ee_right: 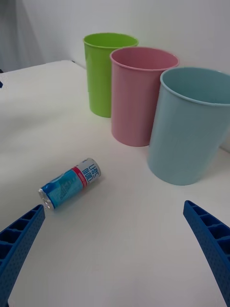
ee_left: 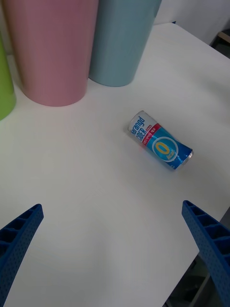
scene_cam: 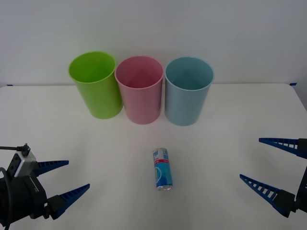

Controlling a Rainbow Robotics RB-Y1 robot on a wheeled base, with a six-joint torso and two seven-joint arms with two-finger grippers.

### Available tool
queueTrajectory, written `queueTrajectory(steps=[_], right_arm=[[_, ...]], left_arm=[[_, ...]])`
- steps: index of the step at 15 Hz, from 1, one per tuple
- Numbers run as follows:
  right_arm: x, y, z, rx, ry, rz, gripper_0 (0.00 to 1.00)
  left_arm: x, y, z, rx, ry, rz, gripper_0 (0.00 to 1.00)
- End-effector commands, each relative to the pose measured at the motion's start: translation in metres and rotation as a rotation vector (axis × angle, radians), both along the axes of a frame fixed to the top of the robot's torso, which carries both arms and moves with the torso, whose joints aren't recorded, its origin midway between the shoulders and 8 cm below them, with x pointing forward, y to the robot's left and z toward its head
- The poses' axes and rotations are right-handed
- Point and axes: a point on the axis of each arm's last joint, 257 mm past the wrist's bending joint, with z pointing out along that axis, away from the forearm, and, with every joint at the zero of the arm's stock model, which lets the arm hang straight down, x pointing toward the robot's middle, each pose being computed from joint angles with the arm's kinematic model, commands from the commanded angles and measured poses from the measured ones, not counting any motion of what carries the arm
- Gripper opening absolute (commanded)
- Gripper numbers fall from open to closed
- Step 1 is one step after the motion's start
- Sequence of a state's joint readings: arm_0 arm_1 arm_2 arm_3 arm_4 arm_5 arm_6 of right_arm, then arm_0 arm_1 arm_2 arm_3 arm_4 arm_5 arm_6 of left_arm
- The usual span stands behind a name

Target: Put cans in the blue bin and PET bottles in the pink bin and trash in the green bin.

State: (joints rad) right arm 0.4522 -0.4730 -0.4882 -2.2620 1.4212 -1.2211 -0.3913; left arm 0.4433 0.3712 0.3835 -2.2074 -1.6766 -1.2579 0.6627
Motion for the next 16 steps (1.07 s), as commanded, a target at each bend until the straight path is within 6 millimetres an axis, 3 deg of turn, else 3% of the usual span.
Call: queueTrajectory(steps=[1, 10, 13, 16], right_arm=[[0.001, -0.001, 0.001, 0.010, 0.086, -0.037, 1.00], [0.027, 0.034, -0.010, 0.006, 0.257, -0.201, 1.00], [0.035, 0.056, -0.016, -0.023, 0.292, -0.212, 1.00], [0.035, 0.070, -0.032, -0.069, 0.342, -0.213, 1.00]], left_arm=[[0.000, 0.000, 0.000, 0.000, 0.000, 0.000, 1.00], [0.000, 0.000, 0.000, 0.000, 0.000, 0.000, 0.99], [0.000, 0.000, 0.000, 0.000, 0.000, 0.000, 1.00], [0.000, 0.000, 0.000, 0.000, 0.000, 0.000, 0.99]])
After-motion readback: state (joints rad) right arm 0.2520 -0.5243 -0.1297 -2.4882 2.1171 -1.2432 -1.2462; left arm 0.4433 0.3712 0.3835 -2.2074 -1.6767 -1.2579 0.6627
